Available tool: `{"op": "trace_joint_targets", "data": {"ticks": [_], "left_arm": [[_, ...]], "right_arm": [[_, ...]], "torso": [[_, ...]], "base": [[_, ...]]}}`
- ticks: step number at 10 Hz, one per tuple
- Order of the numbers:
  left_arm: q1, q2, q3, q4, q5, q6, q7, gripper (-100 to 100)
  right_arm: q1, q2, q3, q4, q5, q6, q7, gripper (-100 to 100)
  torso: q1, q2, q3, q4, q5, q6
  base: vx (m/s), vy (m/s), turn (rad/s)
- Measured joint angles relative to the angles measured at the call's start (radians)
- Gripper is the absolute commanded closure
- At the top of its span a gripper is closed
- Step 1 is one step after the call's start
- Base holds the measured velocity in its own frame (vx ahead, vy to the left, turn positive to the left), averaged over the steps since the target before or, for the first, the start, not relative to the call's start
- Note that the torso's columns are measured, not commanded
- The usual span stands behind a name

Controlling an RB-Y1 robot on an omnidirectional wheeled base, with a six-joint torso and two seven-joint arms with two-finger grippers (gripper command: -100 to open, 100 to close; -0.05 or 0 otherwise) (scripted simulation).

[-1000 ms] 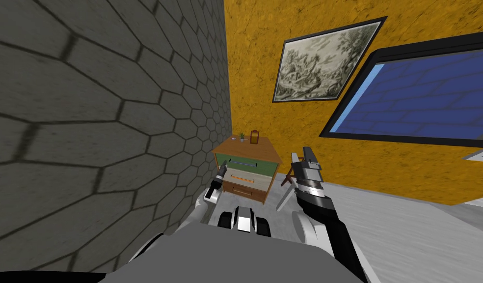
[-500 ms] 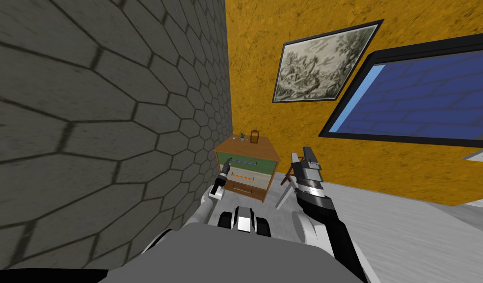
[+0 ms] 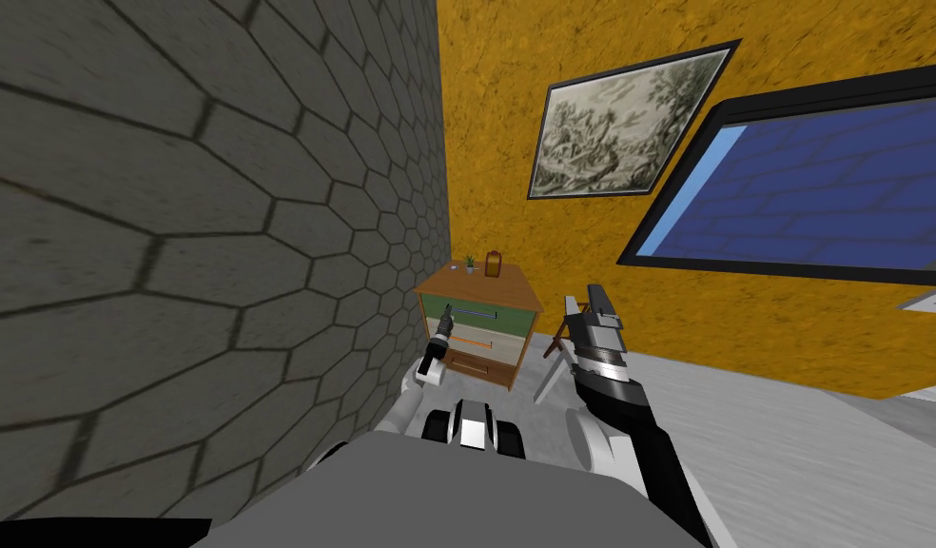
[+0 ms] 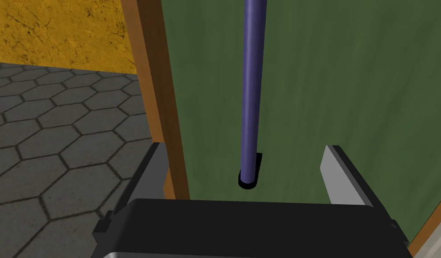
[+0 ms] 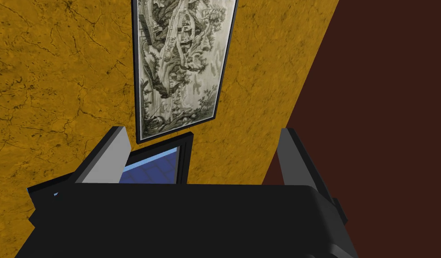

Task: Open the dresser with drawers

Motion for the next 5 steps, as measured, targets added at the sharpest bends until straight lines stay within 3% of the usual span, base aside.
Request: {"op": "trace_joint_targets", "data": {"ticks": [1, 2, 5], "left_arm": [[-0.007, 0.000, 0.002, -0.013, 0.000, 0.016, 0.000, -100], [-0.008, 0.000, 0.002, -0.015, 0.001, 0.021, -0.001, 100], [-0.006, 0.000, -0.002, -0.021, 0.000, 0.028, 0.001, 100]], "right_arm": [[0.000, 0.000, 0.000, 0.000, 0.000, 0.000, 0.000, 0], [0.000, 0.000, 0.000, 0.000, 0.000, 0.000, 0.000, 0], [0.000, 0.000, 0.000, 0.000, 0.000, 0.000, 0.000, 0]], "torso": [[-0.001, -0.002, -0.001, 0.000, 0.000, 0.000], [0.000, 0.000, 0.000, 0.000, 0.000, 0.000], [0.001, 0.010, 0.007, 0.004, 0.000, 0.000]], "base": [[0.025, -0.006, 0.003], [0.000, 0.000, 0.000], [-0.161, 0.033, 0.026]]}}
